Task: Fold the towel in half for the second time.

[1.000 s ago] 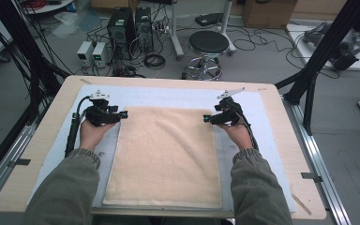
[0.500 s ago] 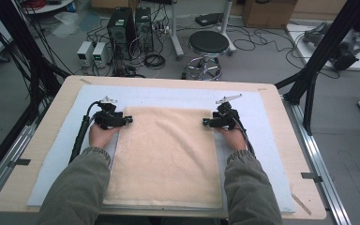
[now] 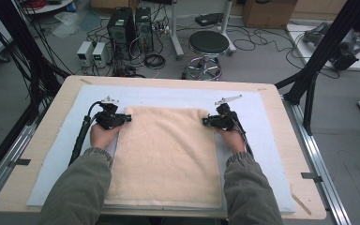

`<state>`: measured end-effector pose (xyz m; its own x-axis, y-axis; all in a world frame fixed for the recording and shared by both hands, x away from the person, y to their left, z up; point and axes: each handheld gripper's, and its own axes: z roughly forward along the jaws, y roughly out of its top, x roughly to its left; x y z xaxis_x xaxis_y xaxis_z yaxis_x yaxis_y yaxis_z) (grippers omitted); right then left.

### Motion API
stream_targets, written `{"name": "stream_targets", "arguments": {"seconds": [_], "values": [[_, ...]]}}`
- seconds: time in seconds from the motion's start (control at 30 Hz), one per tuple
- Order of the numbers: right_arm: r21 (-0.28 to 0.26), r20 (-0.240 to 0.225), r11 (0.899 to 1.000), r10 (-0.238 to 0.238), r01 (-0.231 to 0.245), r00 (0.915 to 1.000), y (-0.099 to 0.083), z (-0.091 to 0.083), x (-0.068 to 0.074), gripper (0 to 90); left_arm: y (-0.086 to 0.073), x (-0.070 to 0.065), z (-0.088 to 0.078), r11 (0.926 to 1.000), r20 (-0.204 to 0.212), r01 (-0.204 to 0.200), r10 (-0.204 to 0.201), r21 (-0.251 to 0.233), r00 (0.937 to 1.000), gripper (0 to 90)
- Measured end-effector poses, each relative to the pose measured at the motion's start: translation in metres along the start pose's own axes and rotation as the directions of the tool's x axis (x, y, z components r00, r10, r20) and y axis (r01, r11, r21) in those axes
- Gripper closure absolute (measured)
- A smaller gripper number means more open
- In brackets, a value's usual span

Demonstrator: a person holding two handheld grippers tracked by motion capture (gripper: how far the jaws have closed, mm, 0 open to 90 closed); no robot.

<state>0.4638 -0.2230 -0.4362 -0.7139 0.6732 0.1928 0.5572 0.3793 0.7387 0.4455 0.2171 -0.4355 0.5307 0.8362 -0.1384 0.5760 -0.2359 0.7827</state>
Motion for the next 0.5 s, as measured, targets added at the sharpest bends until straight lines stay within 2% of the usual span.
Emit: {"name": "stream_targets", "arguments": {"seconds": [0.17,0.33,0.43,0.5], "values": [[-0.042,-0.011,0.999,-0.031,0.031,0.9995,0.008,-0.016,0.006,82.6,0.006,-0.002,-0.013,0.9980,0.012,-0.016,0.016,-0.061,0.9998,82.7],[-0.070,-0.023,0.996,-0.060,0.059,0.9979,0.012,-0.031,0.011,82.7,0.011,-0.006,-0.026,0.9942,0.019,-0.044,0.047,-0.098,0.9987,82.7],[-0.091,-0.032,0.992,-0.092,0.089,0.9952,0.015,-0.038,0.015,82.7,0.014,-0.008,-0.037,0.9903,0.032,-0.064,0.069,-0.123,0.9971,82.7],[-0.103,-0.041,0.991,-0.092,0.087,0.9949,0.017,-0.045,0.018,82.7,0.015,-0.009,-0.044,0.9867,0.039,-0.075,0.081,-0.144,0.9959,82.7]]}}
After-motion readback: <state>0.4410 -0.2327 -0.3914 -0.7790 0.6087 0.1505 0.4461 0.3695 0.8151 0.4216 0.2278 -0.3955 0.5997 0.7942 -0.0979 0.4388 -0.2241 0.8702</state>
